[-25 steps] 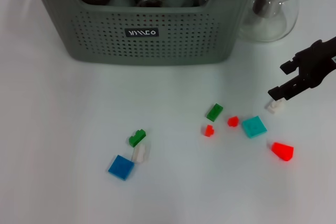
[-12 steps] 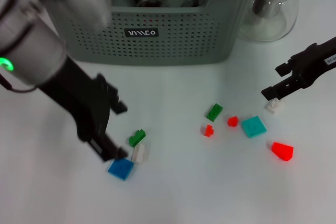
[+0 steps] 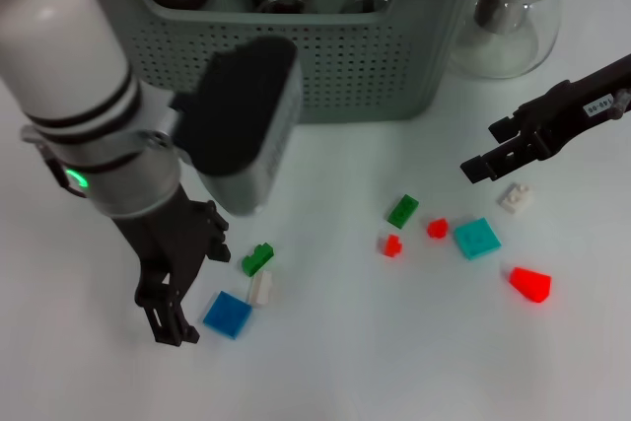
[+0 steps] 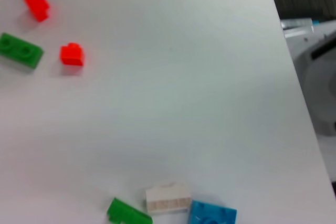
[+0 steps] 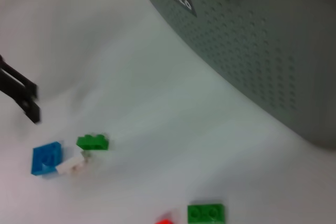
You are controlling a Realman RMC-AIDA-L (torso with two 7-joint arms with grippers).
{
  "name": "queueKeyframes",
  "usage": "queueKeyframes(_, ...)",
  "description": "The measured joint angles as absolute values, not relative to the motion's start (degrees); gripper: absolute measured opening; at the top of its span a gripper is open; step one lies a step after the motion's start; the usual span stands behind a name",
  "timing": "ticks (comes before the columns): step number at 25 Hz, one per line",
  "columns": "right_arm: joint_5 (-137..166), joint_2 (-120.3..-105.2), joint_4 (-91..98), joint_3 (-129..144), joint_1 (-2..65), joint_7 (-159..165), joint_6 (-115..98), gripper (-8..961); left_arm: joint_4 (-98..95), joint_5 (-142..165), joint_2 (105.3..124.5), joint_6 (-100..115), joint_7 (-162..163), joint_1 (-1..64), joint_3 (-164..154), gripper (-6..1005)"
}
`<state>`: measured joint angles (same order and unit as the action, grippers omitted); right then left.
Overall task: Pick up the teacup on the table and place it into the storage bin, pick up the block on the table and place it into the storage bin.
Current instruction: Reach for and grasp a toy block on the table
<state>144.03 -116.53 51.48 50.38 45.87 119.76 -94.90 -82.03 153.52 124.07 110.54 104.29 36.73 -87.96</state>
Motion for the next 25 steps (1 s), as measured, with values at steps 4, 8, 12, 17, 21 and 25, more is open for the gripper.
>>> queueKeyframes(4,143.8,-116.61,51.4,50.7,45.9,119.8,-95.2,906,-79.8,153.6,124.22,108.0,103.5,37.3,-90.3,921)
queueKeyframes(8,143.8,-116.63,51.4,50.8,45.9,119.6,-95.5,907,-76.4,153.1,124.36,105.7,103.3,37.9,-91.9,920)
queueKeyframes(12,143.8,-116.63,51.4,50.9,45.9,119.4,-95.5,907,-73.8,152.9,124.47,102.5,103.2,38.0,-93.8,919)
queueKeyframes(17,143.8,-116.53,51.4,50.8,45.9,119.4,-95.5,906,-72.1,152.6,124.52,99.6,103.2,38.1,-95.0,914)
queueKeyframes(21,143.8,-116.49,51.4,50.8,45.8,119.4,-95.2,907,-71.4,152.9,124.47,99.2,103.2,38.0,-95.1,910)
queueKeyframes(25,143.8,-116.4,51.4,50.6,45.5,119.4,-95.1,907,-71.9,152.8,124.45,99.2,102.9,37.1,-94.9,907)
